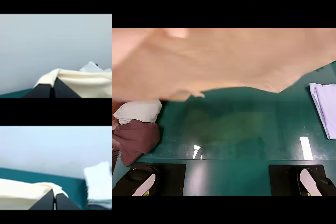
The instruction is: Fold the shirts.
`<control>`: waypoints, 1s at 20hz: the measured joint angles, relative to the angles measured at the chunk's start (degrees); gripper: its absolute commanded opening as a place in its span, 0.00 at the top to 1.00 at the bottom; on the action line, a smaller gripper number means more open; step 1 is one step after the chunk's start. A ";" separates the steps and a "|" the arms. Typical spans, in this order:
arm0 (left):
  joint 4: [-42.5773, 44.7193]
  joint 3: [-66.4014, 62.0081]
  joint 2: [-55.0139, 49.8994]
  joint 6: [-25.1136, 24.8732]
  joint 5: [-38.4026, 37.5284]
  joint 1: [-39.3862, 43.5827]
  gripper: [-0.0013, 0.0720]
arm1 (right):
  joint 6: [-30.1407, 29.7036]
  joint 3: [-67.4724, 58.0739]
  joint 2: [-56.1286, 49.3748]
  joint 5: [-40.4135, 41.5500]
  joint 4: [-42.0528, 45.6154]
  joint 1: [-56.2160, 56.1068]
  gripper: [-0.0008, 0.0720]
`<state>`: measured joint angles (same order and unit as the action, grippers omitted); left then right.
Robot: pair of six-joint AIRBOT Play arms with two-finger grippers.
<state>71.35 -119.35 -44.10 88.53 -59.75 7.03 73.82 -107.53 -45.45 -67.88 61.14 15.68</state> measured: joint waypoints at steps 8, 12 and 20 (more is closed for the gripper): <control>1.16 8.55 -4.85 0.02 -3.39 0.02 0.95 | 4.66 -2.84 -7.32 -9.73 5.33 -0.59 0.97; 2.01 20.09 -12.17 -0.17 -7.39 0.00 0.95 | 5.35 5.88 -15.89 -13.44 6.29 -4.11 0.97; 2.16 34.84 -34.71 -3.39 2.27 -0.02 0.95 | 5.64 15.76 -39.82 -8.11 11.32 -10.80 0.97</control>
<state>73.52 -84.51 -78.81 85.14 -57.47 7.01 79.46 -91.77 -85.27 -75.99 72.47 4.89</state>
